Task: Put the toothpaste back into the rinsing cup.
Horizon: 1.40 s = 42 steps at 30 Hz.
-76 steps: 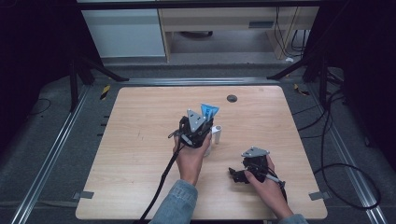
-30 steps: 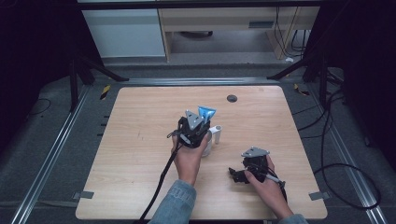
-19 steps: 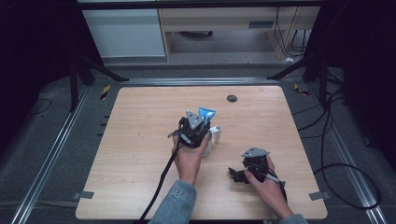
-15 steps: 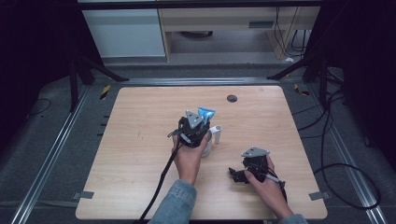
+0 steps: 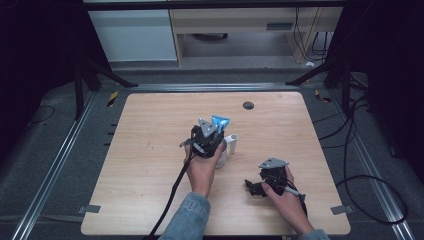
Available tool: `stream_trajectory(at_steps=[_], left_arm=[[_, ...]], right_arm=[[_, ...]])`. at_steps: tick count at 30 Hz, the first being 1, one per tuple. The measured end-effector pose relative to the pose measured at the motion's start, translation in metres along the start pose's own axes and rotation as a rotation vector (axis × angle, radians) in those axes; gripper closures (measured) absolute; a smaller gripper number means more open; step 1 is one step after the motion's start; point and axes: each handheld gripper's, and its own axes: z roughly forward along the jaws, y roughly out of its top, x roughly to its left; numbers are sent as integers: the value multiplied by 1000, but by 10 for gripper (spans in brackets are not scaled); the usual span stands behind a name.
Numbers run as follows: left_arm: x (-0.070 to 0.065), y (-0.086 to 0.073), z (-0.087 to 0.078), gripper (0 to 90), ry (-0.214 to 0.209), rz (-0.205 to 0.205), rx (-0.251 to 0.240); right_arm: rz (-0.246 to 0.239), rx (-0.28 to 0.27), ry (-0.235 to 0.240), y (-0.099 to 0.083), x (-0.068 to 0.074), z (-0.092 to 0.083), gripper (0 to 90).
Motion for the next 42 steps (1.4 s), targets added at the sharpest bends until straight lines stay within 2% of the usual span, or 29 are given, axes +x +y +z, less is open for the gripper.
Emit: stream_trajectory(at_steps=[17, 29, 32, 38, 42], left_arm=[[6, 0, 7, 692, -5, -32, -21], [8, -3, 12, 605, -7, -49, -26], [9, -4, 13, 608, -9, -52, -23], [8, -4, 10, 606, -10, -58, -32], [6, -4, 6, 584, -9, -45, -43]], right_arm=[[0, -1, 0, 0, 0, 0, 3], [1, -1, 0, 0, 0, 0, 3], [0, -1, 0, 0, 0, 0, 3], [0, -1, -1, 0, 0, 0, 3], [1, -1, 0, 0, 0, 0, 3]])
